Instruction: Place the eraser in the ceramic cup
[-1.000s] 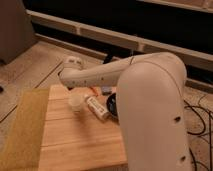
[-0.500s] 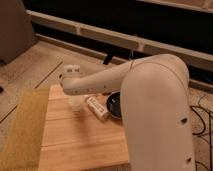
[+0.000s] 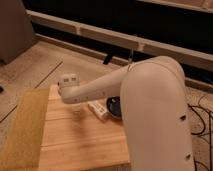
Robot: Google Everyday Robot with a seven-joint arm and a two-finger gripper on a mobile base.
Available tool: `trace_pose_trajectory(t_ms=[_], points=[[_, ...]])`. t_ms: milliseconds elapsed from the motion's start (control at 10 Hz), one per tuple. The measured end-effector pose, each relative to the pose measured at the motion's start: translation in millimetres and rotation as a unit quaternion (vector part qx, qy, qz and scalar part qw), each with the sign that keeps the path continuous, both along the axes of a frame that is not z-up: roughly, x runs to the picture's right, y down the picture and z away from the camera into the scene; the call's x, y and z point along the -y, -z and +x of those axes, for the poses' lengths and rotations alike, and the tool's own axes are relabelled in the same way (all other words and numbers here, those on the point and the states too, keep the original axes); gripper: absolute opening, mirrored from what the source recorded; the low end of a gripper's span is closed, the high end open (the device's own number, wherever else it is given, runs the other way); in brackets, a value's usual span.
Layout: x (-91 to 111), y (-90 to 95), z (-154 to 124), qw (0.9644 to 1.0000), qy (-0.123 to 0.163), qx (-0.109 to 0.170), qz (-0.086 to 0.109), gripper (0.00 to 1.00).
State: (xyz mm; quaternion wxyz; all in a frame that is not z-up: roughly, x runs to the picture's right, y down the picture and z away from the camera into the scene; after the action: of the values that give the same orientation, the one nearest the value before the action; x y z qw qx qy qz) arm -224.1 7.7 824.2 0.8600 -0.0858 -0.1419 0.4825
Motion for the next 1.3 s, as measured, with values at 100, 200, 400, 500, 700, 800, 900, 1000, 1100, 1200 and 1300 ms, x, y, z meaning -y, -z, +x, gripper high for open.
trace_pose_trajectory(t_ms=[100, 200, 400, 500, 700, 800, 900, 1000, 1100, 1200, 1300], points=[[-1.2, 0.3, 4.7, 1.0, -0.006, -0.006, 0.0, 0.0], [-0.9, 1.5, 7.5, 0.9999, -0.01, -0.009, 0.001, 0.0], [-1.2, 3.5, 13.5, 0.9997, -0.017, -0.017, 0.005, 0.0], [-2.1, 3.8, 14.8, 0.9996, -0.018, -0.019, 0.005, 0.0], [-7.8, -0.8, 17.8, 0.9995, -0.02, -0.026, 0.002, 0.0], [-8.2, -3.0, 18.7, 0.9994, -0.02, -0.029, 0.002, 0.0], [-6.4, -5.8, 20.3, 0.9992, -0.021, -0.033, 0.003, 0.0], [-4.5, -6.5, 20.9, 0.9992, -0.021, -0.035, 0.005, 0.0], [1.6, -6.0, 19.3, 0.9991, -0.017, -0.037, 0.012, 0.0], [3.8, -5.6, 17.7, 0.9991, -0.015, -0.037, 0.015, 0.0], [3.0, -7.4, 17.1, 0.999, -0.013, -0.039, 0.015, 0.0]])
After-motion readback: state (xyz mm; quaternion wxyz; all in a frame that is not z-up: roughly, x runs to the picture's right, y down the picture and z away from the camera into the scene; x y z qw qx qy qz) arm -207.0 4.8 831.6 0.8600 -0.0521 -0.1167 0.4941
